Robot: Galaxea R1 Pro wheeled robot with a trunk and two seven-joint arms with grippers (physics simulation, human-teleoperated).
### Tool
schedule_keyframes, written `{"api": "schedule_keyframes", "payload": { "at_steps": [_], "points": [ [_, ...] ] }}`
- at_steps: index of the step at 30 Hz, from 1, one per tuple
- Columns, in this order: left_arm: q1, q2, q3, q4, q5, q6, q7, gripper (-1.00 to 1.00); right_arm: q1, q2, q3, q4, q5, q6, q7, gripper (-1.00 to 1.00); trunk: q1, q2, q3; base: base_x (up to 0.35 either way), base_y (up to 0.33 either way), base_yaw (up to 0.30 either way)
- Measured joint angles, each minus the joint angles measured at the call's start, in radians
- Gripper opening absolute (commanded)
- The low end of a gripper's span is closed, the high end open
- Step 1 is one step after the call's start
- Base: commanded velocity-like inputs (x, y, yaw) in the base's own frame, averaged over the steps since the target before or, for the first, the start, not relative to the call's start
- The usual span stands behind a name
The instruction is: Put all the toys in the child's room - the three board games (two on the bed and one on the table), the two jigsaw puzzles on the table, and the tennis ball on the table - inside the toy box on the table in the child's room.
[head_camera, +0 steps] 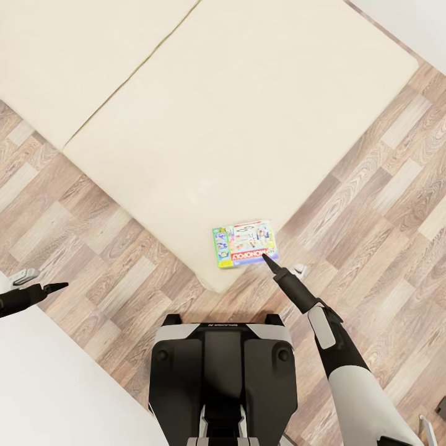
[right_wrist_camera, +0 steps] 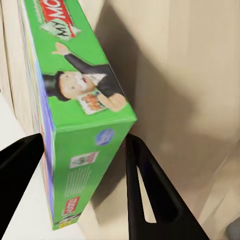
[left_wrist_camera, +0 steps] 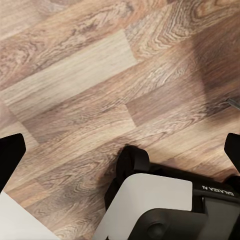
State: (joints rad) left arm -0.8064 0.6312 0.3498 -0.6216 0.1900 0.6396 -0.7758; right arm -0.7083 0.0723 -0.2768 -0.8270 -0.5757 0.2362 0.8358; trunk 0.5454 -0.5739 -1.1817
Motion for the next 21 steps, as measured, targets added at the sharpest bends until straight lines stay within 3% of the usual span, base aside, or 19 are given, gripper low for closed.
{"api": "schedule_keyframes", "payload": {
  "at_steps": [10, 16, 21],
  "points": [
    [0.0, -0.001, 0.0, 0.0, -0.001, 0.0, 0.0, 1.0, 0.0, 0.007, 0.005, -0.001, 0.0, 0.027, 0.002, -1.0, 0.0, 0.0, 0.0, 0.0, 0.0, 0.0],
    [0.0, -0.001, 0.0, 0.0, -0.001, 0.0, 0.0, 1.0, 0.0, 0.012, 0.012, -0.049, -0.002, 0.135, -0.001, -1.0, 0.0, 0.0, 0.0, 0.0, 0.0, 0.0],
    [0.0, -0.001, 0.0, 0.0, 0.0, 0.0, 0.0, 1.0, 0.001, 0.008, 0.065, -0.177, 0.003, 0.261, -0.002, -1.0, 0.0, 0.0, 0.0, 0.0, 0.0, 0.0]
  ]
}}
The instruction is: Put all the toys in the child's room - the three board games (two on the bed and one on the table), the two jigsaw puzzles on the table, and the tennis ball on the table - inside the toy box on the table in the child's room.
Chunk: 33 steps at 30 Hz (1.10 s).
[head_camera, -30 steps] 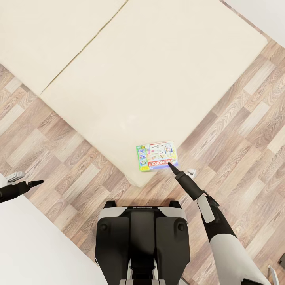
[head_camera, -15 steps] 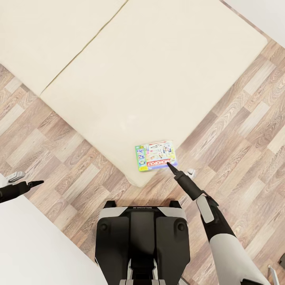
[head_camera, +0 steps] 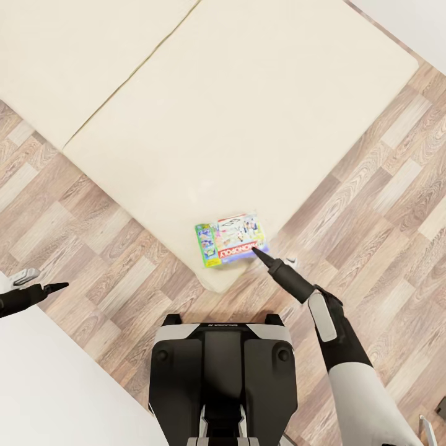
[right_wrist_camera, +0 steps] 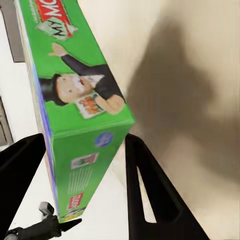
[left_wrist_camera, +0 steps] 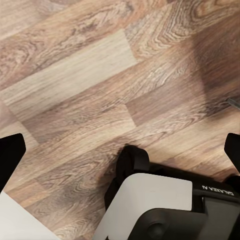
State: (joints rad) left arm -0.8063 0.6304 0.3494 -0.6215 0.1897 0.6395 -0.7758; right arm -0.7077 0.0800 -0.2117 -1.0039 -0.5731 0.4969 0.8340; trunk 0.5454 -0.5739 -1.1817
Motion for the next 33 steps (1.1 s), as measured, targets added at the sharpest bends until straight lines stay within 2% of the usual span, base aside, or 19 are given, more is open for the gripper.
{"api": "schedule_keyframes", "payload": {
  "at_steps": [4, 13, 21, 33],
  "points": [
    [0.0, -0.001, 0.0, 0.0, -0.001, 0.0, 0.0, 1.0, 0.001, -0.004, 0.045, -0.097, -0.004, 0.092, 0.001, -1.0, 0.0, 0.0, 0.0, 0.0, 0.0, 0.0],
    [0.0, 0.0, 0.0, 0.0, -0.001, 0.0, 0.0, 1.0, 0.001, -0.002, 0.061, -0.17, -0.004, 0.242, 0.006, -1.0, 0.0, 0.0, 0.0, 0.0, 0.0, 0.0],
    [0.0, 0.0, -0.001, 0.0, -0.001, 0.0, 0.0, 1.0, 0.012, 0.001, 0.063, -0.177, -0.009, 0.263, 0.011, -1.0, 0.0, 0.0, 0.0, 0.0, 0.0, 0.0],
    [0.0, 0.0, 0.0, 0.0, -0.001, 0.0, 0.0, 1.0, 0.032, 0.015, 0.067, -0.25, -0.02, 0.256, 0.015, -1.0, 0.0, 0.0, 0.0, 0.0, 0.0, 0.0]
  ]
}}
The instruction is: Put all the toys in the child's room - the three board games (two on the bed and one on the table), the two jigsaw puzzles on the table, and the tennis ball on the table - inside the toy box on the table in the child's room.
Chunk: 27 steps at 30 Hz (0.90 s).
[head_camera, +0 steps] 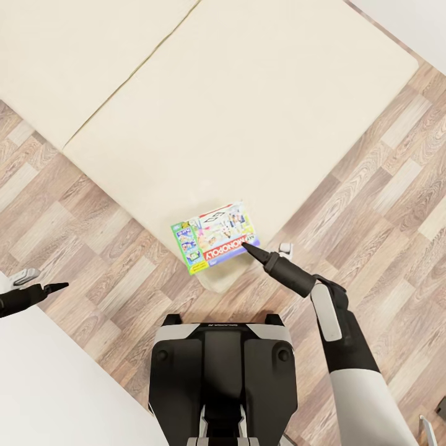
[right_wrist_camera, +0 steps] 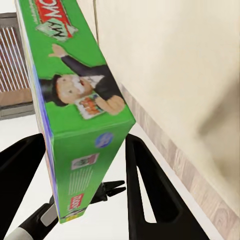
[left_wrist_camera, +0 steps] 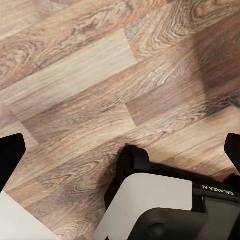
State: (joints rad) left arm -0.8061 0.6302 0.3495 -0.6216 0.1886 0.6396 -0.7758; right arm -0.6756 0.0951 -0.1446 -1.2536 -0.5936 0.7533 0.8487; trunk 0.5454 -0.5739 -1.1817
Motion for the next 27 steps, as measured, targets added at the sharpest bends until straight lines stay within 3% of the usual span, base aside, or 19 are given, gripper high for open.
{"api": "schedule_keyframes", "payload": {
  "at_steps": [27],
  "points": [
    [0.0, -0.001, 0.0, 0.0, 0.001, 0.0, -0.001, 1.0, 0.004, 0.004, 0.001, 0.008, -0.001, -0.012, -0.001, -1.0, 0.0, 0.0, 0.0, 0.0, 0.0, 0.0]
  ]
}}
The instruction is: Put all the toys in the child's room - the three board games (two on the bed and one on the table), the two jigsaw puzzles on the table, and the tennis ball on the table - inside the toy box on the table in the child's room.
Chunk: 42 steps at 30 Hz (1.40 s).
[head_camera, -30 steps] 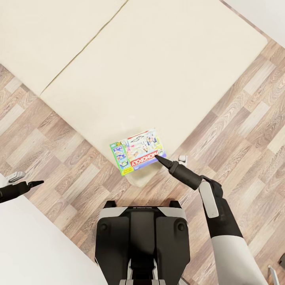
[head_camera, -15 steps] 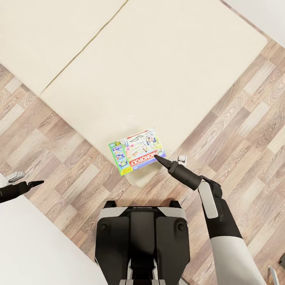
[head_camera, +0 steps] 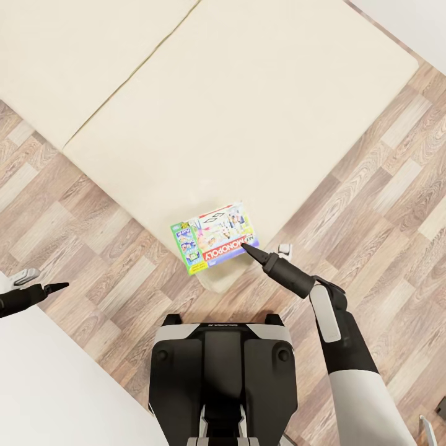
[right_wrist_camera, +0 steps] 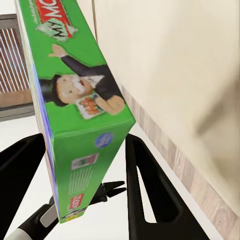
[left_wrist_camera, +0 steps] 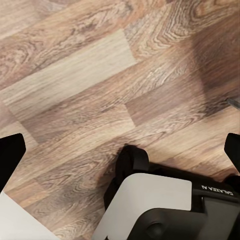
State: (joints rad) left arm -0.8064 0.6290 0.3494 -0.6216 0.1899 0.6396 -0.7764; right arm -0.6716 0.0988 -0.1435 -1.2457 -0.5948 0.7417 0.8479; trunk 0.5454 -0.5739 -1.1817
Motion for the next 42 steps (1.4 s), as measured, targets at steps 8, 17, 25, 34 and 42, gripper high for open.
{"api": "schedule_keyframes", "payload": {
  "at_steps": [8, 17, 25, 34, 42],
  "points": [
    [0.0, -0.009, 0.0, 0.0, 0.0, 0.0, -0.001, 1.0, 0.0, 0.001, 0.002, 0.0, 0.004, -0.004, -0.002, -1.0, 0.0, 0.0, 0.0, 0.0, 0.0, 0.001],
    [0.001, -0.015, 0.0, -0.002, 0.001, 0.001, -0.001, 1.0, 0.0, 0.014, 0.003, 0.0, 0.01, -0.027, -0.003, -1.0, 0.0, 0.0, 0.006, 0.016, 0.0, 0.14],
    [0.0, -0.017, 0.0, -0.002, 0.0, 0.003, -0.001, 1.0, 0.0, 0.021, 0.002, 0.0, 0.012, -0.034, -0.002, -1.0, 0.0, 0.0, 0.017, 0.005, 0.0, 0.093],
    [0.001, -0.018, 0.0, -0.002, 0.0, 0.004, -0.001, 1.0, 0.0, 0.021, 0.002, 0.0, 0.013, -0.033, -0.001, -1.0, 0.0, 0.0, 0.032, 0.0, 0.0, 0.007],
    [0.0, -0.023, -0.001, -0.002, 0.0, 0.003, -0.001, 1.0, 0.0, 0.021, 0.002, 0.001, 0.013, -0.034, 0.0, -1.0, 0.0, 0.0, 0.046, 0.0, 0.0, 0.0]
  ]
}}
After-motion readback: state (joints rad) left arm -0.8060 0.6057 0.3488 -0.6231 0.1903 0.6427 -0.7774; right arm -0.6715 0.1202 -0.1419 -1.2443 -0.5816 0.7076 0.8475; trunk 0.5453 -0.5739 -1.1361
